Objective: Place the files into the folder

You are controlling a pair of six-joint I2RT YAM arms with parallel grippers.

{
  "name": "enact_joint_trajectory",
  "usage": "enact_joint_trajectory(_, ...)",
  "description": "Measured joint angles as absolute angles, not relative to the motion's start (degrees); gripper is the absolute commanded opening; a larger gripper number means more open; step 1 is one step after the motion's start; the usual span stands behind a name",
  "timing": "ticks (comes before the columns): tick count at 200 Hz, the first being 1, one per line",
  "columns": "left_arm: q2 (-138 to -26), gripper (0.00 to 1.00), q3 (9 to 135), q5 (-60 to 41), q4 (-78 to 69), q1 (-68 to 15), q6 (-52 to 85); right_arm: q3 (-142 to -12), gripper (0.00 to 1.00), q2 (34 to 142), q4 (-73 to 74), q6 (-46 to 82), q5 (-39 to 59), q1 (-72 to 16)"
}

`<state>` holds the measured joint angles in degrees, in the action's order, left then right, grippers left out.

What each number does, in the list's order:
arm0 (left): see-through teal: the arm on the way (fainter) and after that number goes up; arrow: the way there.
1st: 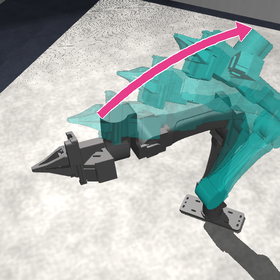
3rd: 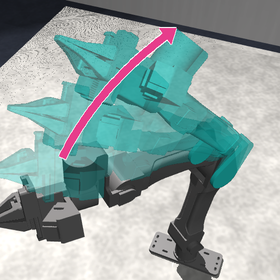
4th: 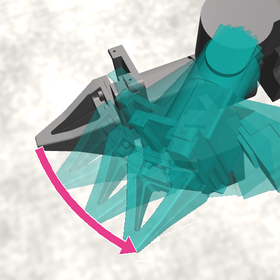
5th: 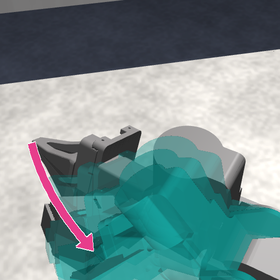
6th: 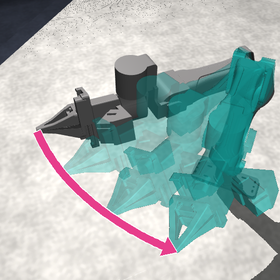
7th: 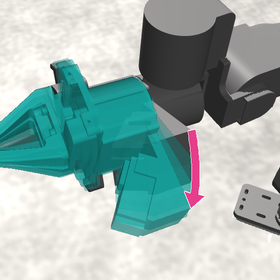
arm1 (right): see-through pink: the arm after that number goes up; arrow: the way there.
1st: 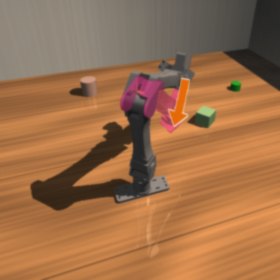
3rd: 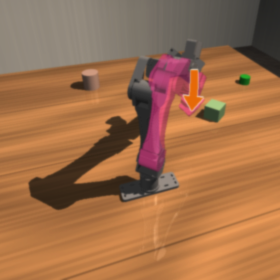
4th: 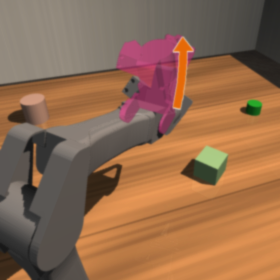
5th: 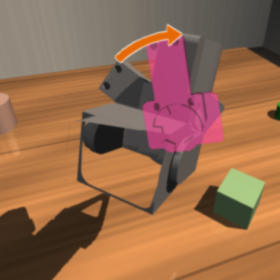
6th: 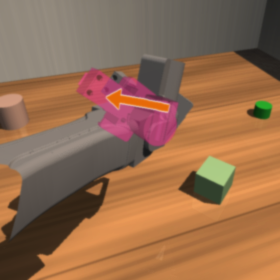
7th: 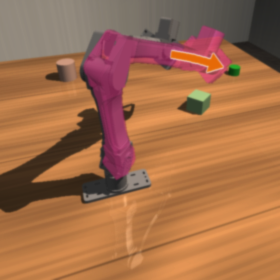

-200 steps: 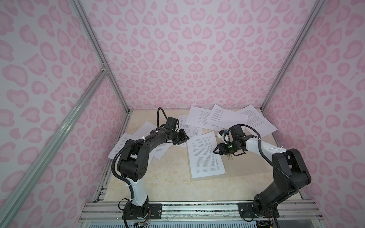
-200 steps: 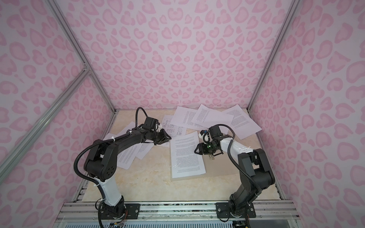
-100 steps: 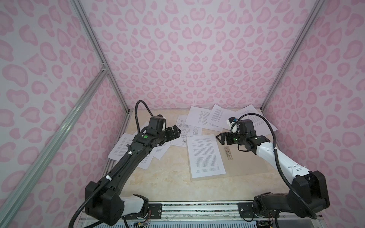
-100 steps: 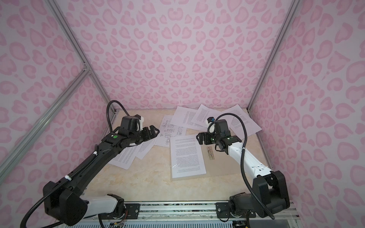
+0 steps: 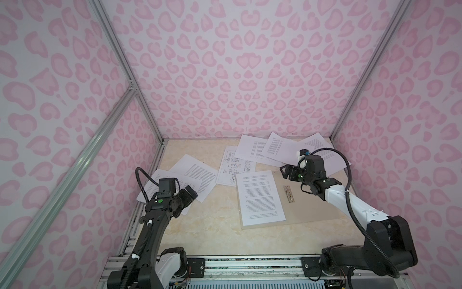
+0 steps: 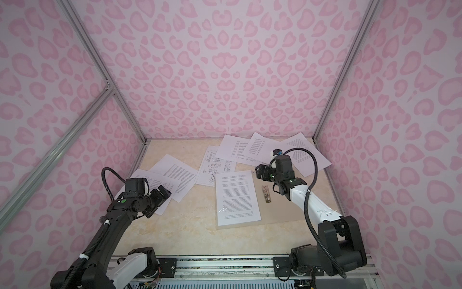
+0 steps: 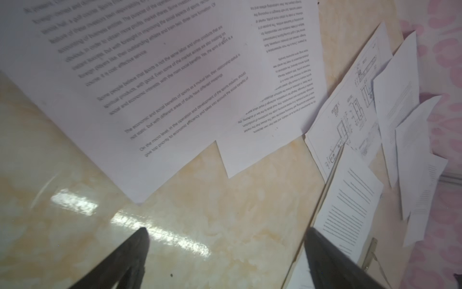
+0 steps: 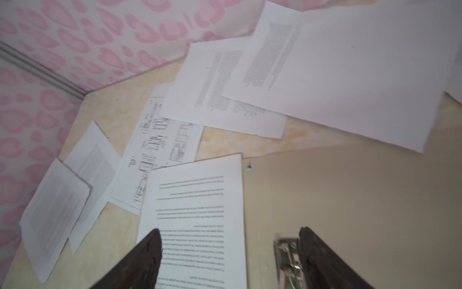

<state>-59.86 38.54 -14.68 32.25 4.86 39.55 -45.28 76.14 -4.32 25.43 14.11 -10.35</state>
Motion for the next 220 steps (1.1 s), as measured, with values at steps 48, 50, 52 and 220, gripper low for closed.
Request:
enact_joint_trajectory(48, -71.7, 0.85, 44.5, -20.9, 26.7, -11.8, 36.9, -34.2, 0.06, 67.2, -10.0, 29.8, 15.7, -1.4)
enact_joint_trajectory(50, -72.6, 0.85, 44.9, -21.1, 26.3, -12.6, 36.8, -34.0, 0.06, 67.0, -10.3, 29.9, 16.0, -1.4)
enact_joint_trajectory(52, -73.2, 0.85, 45.2, -21.2, 26.1, -13.1, 36.9, -33.8, 0.05, 66.9, -10.5, 30.1, 16.4, -1.4)
enact_joint_trajectory(220, -83.6, 0.86, 53.0, -24.3, 14.9, -19.4, 43.7, -50.4, 0.35, 96.4, 3.7, 35.4, 32.8, -4.7)
